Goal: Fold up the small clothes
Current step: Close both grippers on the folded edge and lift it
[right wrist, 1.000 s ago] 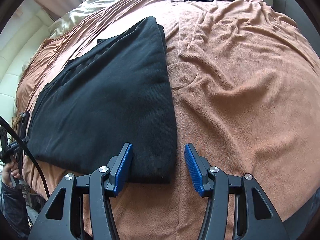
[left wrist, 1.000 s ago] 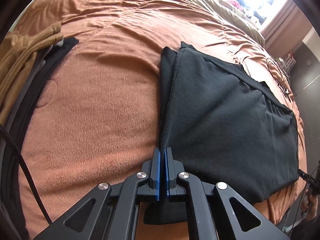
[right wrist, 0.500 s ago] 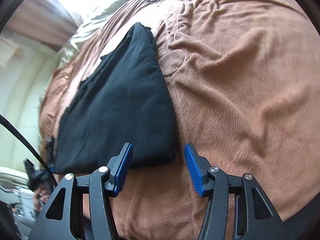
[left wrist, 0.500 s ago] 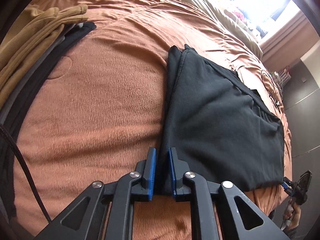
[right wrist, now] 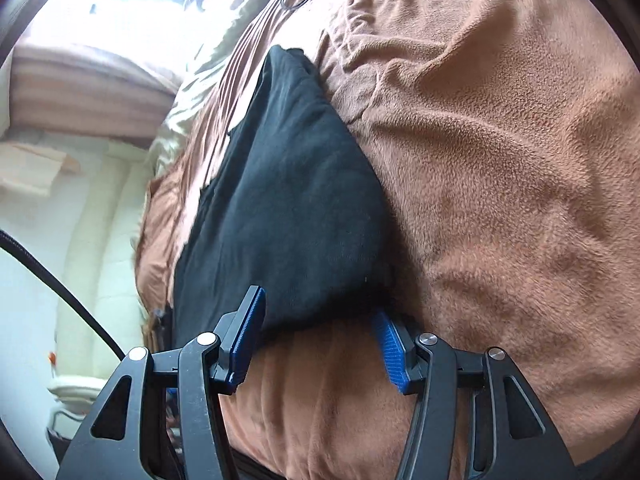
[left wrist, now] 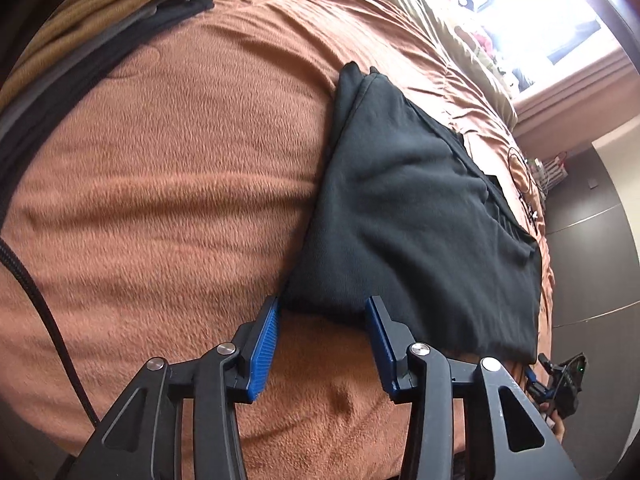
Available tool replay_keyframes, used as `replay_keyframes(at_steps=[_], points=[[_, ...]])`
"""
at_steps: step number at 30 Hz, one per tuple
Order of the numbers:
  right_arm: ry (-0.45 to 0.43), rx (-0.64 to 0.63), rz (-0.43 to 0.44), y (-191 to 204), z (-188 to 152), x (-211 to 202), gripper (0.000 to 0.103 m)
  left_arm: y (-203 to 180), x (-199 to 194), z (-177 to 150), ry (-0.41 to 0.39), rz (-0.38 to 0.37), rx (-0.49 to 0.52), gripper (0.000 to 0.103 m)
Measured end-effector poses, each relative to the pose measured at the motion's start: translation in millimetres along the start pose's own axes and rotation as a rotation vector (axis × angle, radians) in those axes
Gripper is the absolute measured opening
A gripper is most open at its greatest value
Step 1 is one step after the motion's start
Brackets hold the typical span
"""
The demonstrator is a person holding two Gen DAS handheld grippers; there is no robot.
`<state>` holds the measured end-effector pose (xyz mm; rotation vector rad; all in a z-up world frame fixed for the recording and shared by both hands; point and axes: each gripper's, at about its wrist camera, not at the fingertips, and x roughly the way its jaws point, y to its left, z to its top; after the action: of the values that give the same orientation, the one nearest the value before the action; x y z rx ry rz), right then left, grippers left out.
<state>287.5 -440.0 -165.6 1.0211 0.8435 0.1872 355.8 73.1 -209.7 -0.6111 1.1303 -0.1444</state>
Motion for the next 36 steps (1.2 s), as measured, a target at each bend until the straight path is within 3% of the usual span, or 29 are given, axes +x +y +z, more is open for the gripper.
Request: replay_keyframes(at_steps=[9, 14, 16, 18, 19, 20, 23, 29, 36], points=[[-0.129, 0.062, 0.03, -15.0, -1.1, 5.8, 0.049, 4.5, 15.1, 0.1, -0.048, -0.063, -0.087, 0.047], [-0.139, 0.045, -0.008, -5.1, 3.6, 18.0, 0.039, 6.0, 21.0, 8.5, -0.091, -0.08, -0.132, 0.047], [-0.137, 0.042, -0.014, -3.2, 3.8, 17.0, 0.029, 6.6, 22.1, 10.9, -0.104, -0.08, -0.142, 0.047], [-0.136, 0.039, -0.008, -0.2, 1.6, 13.0, 0.019, 7.2, 21.5, 11.8, -0.117, -0.075, -0.149, 0.043], [-0.134, 0.035, 0.001, 1.3, 1.8, 11.9, 0.017, 7.7, 21.4, 12.0, -0.121, -0.067, -0.15, 0.035], [-0.136, 0.026, 0.002, 4.6, 2.0, 9.7, 0.016, 9.1, 21.0, 12.3, -0.126, -0.057, -0.152, 0.025], [-0.149, -0.025, 0.0, 15.6, 2.1, -0.8, 0.014, 12.9, 17.8, 13.0, -0.128, -0.075, -0.158, 0.015], [-0.155, -0.077, 0.028, 33.5, -0.5, -15.6, 0.011, 13.2, -4.9, 14.2, -0.155, -0.136, -0.138, 0.011], [-0.13, -0.125, 0.034, 40.9, -16.8, -28.2, 0.011, 15.1, -35.0, 8.8, -0.184, -0.155, -0.112, 0.009]])
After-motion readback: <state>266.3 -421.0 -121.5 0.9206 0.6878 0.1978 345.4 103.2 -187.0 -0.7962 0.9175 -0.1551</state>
